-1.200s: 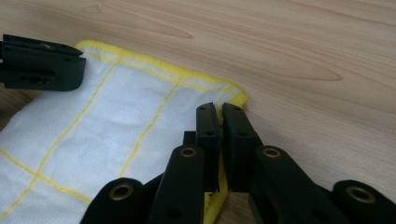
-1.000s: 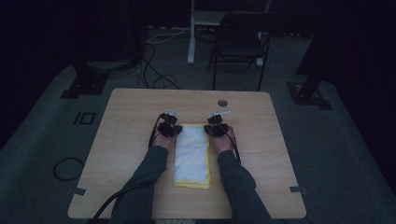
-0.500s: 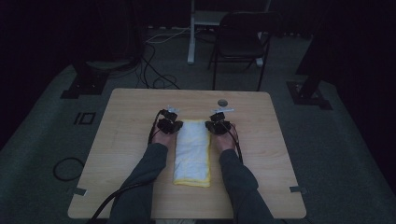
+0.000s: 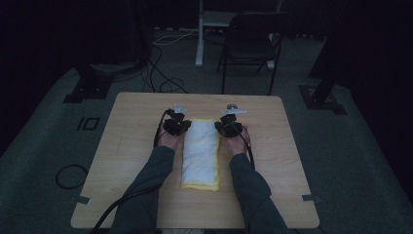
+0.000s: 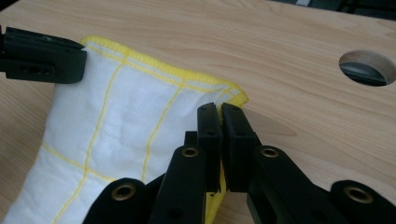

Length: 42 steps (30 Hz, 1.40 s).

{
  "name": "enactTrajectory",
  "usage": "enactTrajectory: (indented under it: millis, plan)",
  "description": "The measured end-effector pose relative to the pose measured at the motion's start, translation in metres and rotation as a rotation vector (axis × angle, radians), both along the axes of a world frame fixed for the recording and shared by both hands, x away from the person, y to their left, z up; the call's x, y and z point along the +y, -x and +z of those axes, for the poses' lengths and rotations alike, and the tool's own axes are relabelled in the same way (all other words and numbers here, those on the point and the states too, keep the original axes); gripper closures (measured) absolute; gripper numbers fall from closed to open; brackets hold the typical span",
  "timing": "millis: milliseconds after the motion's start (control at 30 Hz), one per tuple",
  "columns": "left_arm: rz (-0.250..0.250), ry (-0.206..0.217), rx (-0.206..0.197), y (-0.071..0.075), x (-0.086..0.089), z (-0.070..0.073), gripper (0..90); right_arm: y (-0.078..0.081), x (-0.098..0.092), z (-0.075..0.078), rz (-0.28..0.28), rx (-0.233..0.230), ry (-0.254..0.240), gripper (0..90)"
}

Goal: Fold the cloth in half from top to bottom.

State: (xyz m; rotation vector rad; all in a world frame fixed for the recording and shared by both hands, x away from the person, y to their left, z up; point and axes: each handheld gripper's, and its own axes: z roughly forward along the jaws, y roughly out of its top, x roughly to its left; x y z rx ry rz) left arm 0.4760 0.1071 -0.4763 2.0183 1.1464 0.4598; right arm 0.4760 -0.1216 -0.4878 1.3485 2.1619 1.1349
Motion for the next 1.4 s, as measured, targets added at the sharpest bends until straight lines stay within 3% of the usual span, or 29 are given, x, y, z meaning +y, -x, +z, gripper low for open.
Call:
enactTrajectory:
  millis: [367, 933, 1167, 1400]
  plan:
    - [-0.008, -0.003, -0.033, 0.012, 0.002, 0.007, 87.2, 0.013, 0.000, 0.013, 0.035, -0.026, 0.004, 87.4]
    - [-0.013, 0.069, -0.087, 0.045, 0.014, 0.018, 87.2, 0.042, 0.002, 0.024, 0.086, -0.086, -0.006, 87.4]
    - [-0.020, 0.076, -0.118, 0.050, 0.014, 0.030, 87.1, 0.047, 0.001, 0.035, 0.096, -0.119, -0.010, 87.4]
    - [-0.025, 0.083, -0.127, 0.063, 0.016, 0.028, 87.0, 0.062, 0.001, 0.035, 0.119, -0.138, -0.010, 87.4]
